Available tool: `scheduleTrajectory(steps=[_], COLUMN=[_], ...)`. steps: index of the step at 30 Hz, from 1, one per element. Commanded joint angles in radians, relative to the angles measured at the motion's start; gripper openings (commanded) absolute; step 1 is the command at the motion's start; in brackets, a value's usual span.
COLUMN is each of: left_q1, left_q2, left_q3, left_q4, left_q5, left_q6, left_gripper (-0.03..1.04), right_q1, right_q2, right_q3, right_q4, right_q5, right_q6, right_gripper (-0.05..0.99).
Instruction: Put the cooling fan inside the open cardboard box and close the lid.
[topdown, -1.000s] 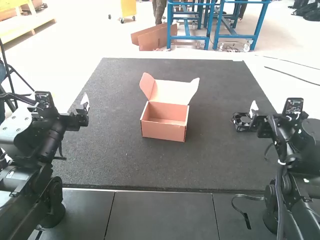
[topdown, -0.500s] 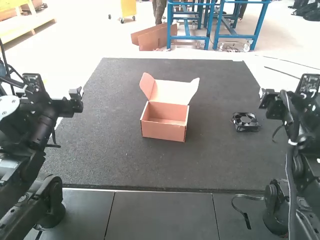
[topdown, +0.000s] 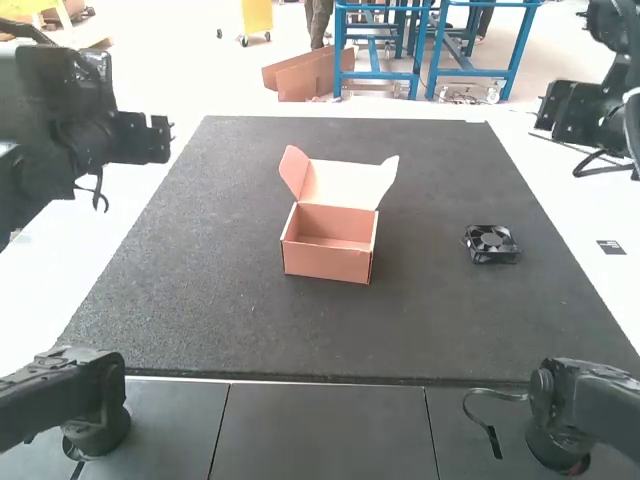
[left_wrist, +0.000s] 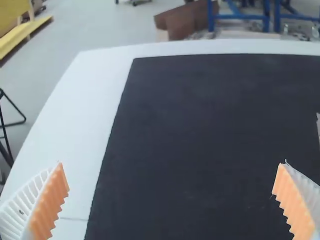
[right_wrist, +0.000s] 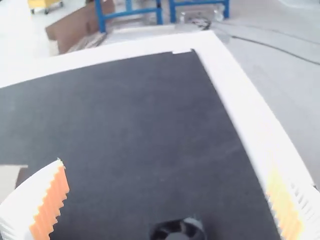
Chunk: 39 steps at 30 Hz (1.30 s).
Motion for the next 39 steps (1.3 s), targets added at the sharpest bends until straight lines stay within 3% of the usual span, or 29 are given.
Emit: scheduleTrajectory(steps=[1,8,16,21,27,39], left_q1=[0.007,0.007,0.006,0.006,0.006,0.0], left_q2=[0.072,0.142,0.142,0.153,0.161,0.178], left_q3=[0.129,0.209,0.235,0.238,0.238,0.235], left_q4=[-0.067,-0.181,-0.222,-0.221,-0.228,-0.239], left_q5=[-0.011,-0.031,-0.028,-0.027,-0.025,0.025], left_q6=[-0.013,-0.021,-0.016,-0.018,-0.021,-0.021], left_gripper=[0.97,0.97,0.97,0.97,0.97,0.97], right_q1=[0.0,-0.028,-0.075,-0.143,-0.198,-0.203], right_q2=[0.072,0.285,0.452,0.531,0.652,0.89], right_q3=[0.138,0.324,0.361,0.349,0.379,0.428], right_q4=[-0.086,-0.311,-0.448,-0.46,-0.482,-0.48], right_q5=[0.008,0.016,0.014,0.011,0.01,-0.027], right_q6=[0.035,0.052,-0.06,-0.194,-0.295,-0.292], right_gripper=[0.9,0.89,0.9,0.9,0.89,0.89])
